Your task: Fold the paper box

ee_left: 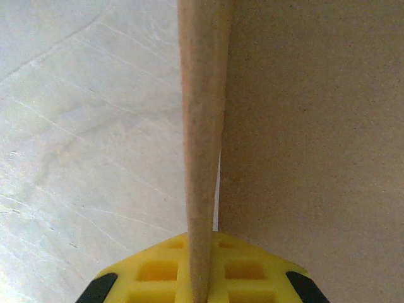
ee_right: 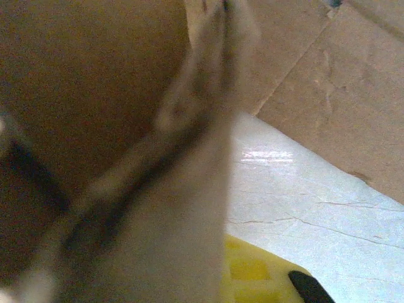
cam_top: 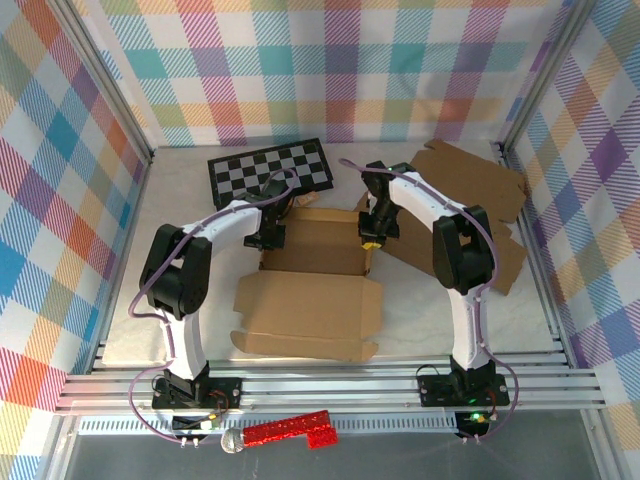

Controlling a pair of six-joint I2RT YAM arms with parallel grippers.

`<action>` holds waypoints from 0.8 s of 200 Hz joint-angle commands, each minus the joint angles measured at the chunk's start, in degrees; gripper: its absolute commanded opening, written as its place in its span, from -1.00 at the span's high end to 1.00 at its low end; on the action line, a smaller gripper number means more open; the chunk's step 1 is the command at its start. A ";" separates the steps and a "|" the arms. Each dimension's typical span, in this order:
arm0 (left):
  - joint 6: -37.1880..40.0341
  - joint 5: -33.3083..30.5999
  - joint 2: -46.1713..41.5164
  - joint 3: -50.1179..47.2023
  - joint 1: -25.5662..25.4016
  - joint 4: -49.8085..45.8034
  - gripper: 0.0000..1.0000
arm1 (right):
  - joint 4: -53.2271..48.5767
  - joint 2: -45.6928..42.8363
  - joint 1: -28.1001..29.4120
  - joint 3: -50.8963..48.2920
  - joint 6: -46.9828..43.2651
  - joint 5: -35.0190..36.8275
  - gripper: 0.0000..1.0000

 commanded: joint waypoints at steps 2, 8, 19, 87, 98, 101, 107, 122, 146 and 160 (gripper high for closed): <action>-0.62 -7.84 -1.13 -0.18 -0.54 -2.56 1.00 | -1.54 -2.96 0.11 -0.11 1.05 -1.26 1.00; -0.73 -7.92 -1.29 -0.44 -0.54 -2.38 1.00 | -1.40 -2.99 0.07 -0.19 1.15 -1.36 1.00; -0.73 -6.89 -1.28 -0.75 -0.50 -1.99 1.00 | -1.43 -2.88 0.11 -0.11 1.18 -1.61 1.00; -1.07 9.15 -0.96 -0.42 0.65 0.18 0.16 | -1.09 -2.83 0.11 -0.73 1.28 -1.90 1.00; -1.10 9.48 -1.38 -0.03 1.02 -0.21 0.11 | -0.98 -2.81 0.11 -0.66 1.21 -1.82 1.00; -1.08 9.50 -1.54 0.07 1.09 -0.38 0.11 | -0.95 -2.79 0.10 -0.64 1.26 -1.81 1.00; -1.08 9.58 -1.83 0.31 1.28 -0.65 0.09 | -0.92 -2.84 0.07 -0.64 1.27 -1.81 1.00; -1.21 10.31 -2.82 1.12 1.86 -1.30 0.00 | -0.97 -2.67 0.11 -0.55 1.22 -1.89 1.00; -1.21 12.19 -4.23 2.62 2.61 -2.58 -0.10 | -0.98 -2.61 0.07 -0.55 1.20 -1.86 1.00; -1.52 14.10 -5.14 3.19 3.05 -2.67 -0.31 | -0.92 -2.47 0.03 -0.55 1.29 -1.90 1.00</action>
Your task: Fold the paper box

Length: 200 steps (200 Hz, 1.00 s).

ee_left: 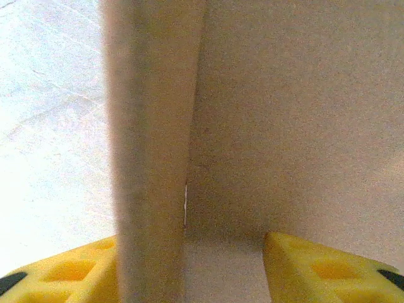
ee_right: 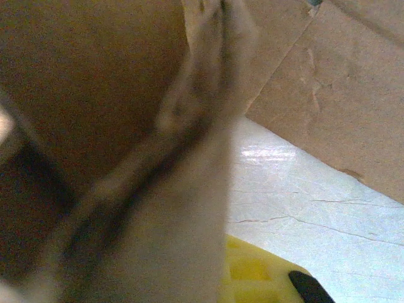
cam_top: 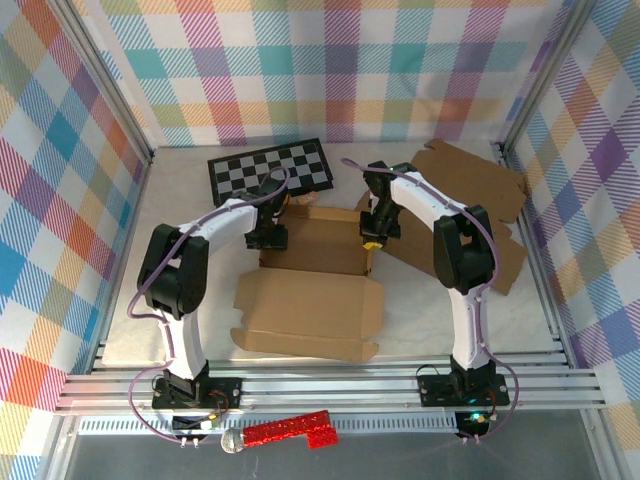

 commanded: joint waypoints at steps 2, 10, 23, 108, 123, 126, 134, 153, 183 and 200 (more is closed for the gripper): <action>-0.30 4.10 -4.48 2.71 1.01 -2.08 -0.33 | -0.85 -2.45 0.14 -0.35 0.28 -1.83 1.00; -0.38 5.23 -4.87 3.20 1.20 -2.28 -0.35 | -0.71 -2.35 0.00 -0.44 0.39 -2.14 1.00; -0.95 6.84 -5.48 3.79 1.55 -2.45 -0.37 | -0.66 -2.33 -0.13 -0.55 0.67 -2.30 1.00; -24.28 1.69 -25.06 1.90 2.18 -5.40 -0.30 | 0.86 -5.74 -2.52 -2.32 5.84 -5.40 1.00; -30.19 0.84 -31.56 -1.86 2.09 -5.78 -0.26 | 1.59 -6.99 -3.57 -3.00 7.54 -6.84 1.00; -31.27 0.74 -32.65 -2.56 2.09 -6.03 -0.25 | 1.78 -7.23 -3.85 -3.08 7.81 -7.08 1.00; -33.79 0.51 -36.24 -4.45 1.93 -6.64 -0.24 | 2.10 -7.93 -4.44 -3.32 8.84 -7.83 1.00; -37.97 1.03 -43.04 -7.86 1.33 -9.33 -0.23 | 2.62 -9.39 -5.90 -3.37 11.18 -9.15 1.00; -40.25 6.34 -49.04 -10.78 0.87 -14.31 -0.29 | 3.49 -11.15 -8.39 -2.75 15.11 -10.42 1.00; -40.53 8.30 -51.52 -11.15 0.77 -15.51 -0.33 | 3.93 -11.74 -9.97 -2.74 17.58 -10.88 1.00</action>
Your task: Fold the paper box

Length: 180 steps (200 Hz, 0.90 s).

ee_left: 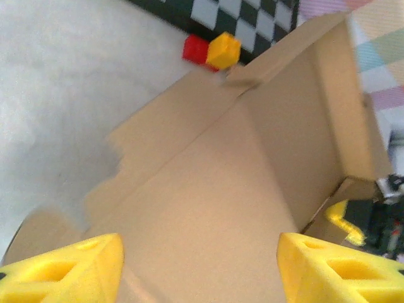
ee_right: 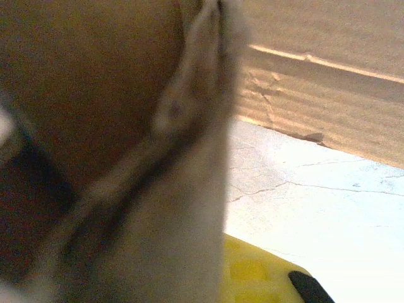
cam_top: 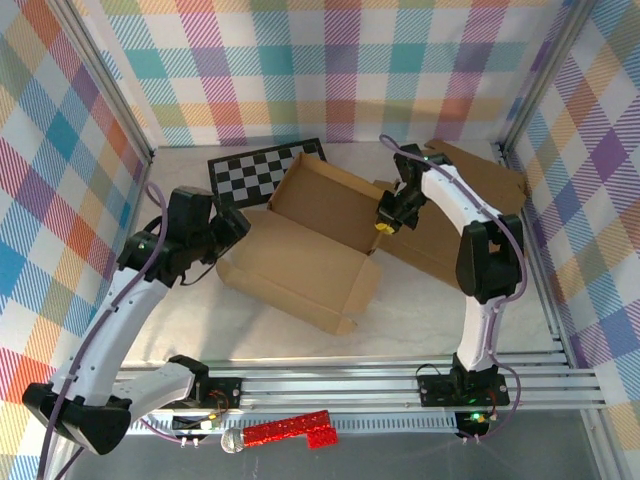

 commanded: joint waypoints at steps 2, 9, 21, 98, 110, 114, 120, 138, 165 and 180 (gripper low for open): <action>-3.87 4.36 -2.44 -1.37 -0.45 -4.88 -0.35 | 0.89 -2.56 -1.95 0.12 5.46 -3.38 1.00; -4.54 5.23 -3.01 -1.47 -0.45 -5.60 -0.45 | 1.35 -2.74 -2.57 -0.07 6.27 -3.77 1.00; -5.69 7.34 -3.57 -2.21 -0.74 -5.60 -0.48 | 1.51 -2.84 -3.21 0.08 7.10 -3.98 1.00; -11.82 9.34 -5.43 -18.20 -6.70 13.85 -0.49 | 2.68 -2.93 -4.78 -0.87 10.25 -7.14 1.00; -12.08 7.64 -4.64 -19.17 -7.99 18.31 -0.47 | 2.38 -2.93 -4.76 -0.64 10.16 -7.23 1.00; -11.41 6.63 -4.14 -18.93 -8.55 19.24 -0.47 | 2.31 -2.93 -4.76 -0.61 10.14 -7.23 1.00; -10.79 4.60 -3.44 -18.16 -9.55 19.46 -0.47 | 2.14 -3.01 -4.76 -0.53 10.07 -7.15 1.00; -9.25 -0.29 -2.42 -17.16 -12.32 22.78 -0.46 | 1.84 -3.18 -4.77 -0.63 9.89 -6.88 1.00; -9.56 -1.84 -0.68 -18.70 -14.31 28.59 -0.32 | 2.10 -3.50 -4.76 -1.52 10.21 -6.80 1.00; -9.52 -2.19 -0.15 -19.22 -14.76 30.73 -0.08 | 2.29 -3.87 -4.77 -2.08 10.34 -6.60 1.00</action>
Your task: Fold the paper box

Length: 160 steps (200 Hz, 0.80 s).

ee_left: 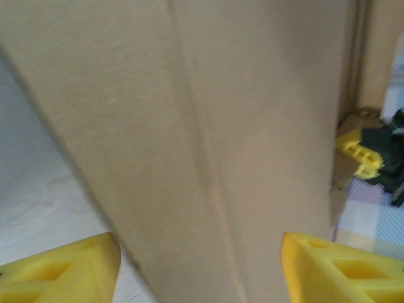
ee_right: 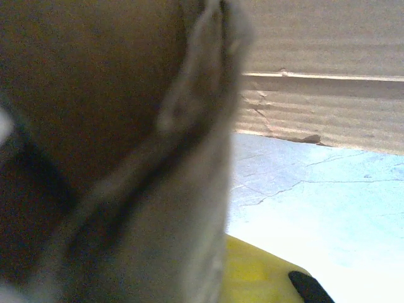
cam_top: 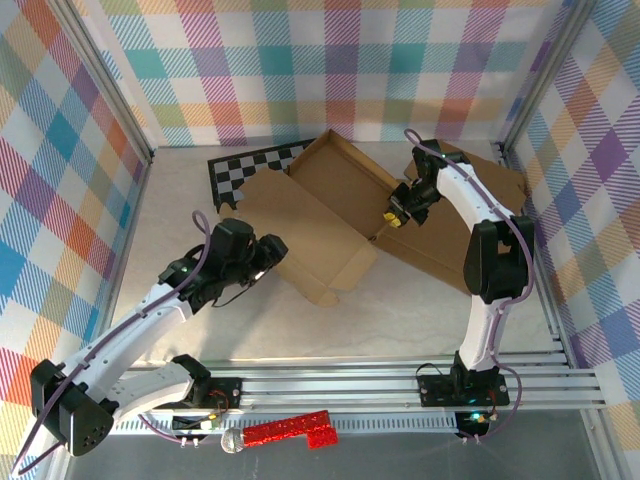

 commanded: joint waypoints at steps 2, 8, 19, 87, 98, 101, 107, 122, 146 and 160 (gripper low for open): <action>0.59 -3.25 0.87 -0.43 -1.00 7.23 -0.05 | -0.21 -2.77 -0.20 -1.03 1.18 -1.79 1.00; 0.63 -3.92 0.79 -0.22 -1.16 7.24 0.06 | -0.25 -2.91 -0.20 -1.25 1.20 -1.60 1.00; 1.18 -5.52 0.56 0.90 -1.36 5.85 0.25 | -0.14 -3.33 -0.20 -1.86 1.32 -1.16 1.00; 12.48 -7.11 8.81 19.00 -1.42 -14.34 1.00 | 4.51 -15.90 4.74 -18.69 18.81 3.89 1.00; 16.00 -6.24 11.88 23.78 -1.45 -19.00 1.00 | 5.63 -19.24 6.82 -22.97 24.10 5.17 1.00; 16.95 -6.19 12.70 25.06 -1.38 -20.21 1.00 | 5.94 -20.06 7.46 -24.09 25.44 5.49 1.00; 18.97 -5.79 14.39 27.42 -1.36 -22.60 1.00 | 6.43 -21.52 8.67 -26.04 28.29 6.13 1.00; 24.41 -4.95 18.65 33.66 -1.27 -28.16 1.00 | 7.23 -24.45 11.49 -29.94 34.79 7.44 1.00; 32.69 -4.90 25.35 42.48 -1.19 -36.18 1.00 | 6.72 -25.83 15.69 -31.70 41.92 8.38 1.00; 37.55 -5.50 28.53 46.90 -1.19 -39.64 1.00 | 6.37 -25.27 17.87 -31.66 44.79 7.72 1.00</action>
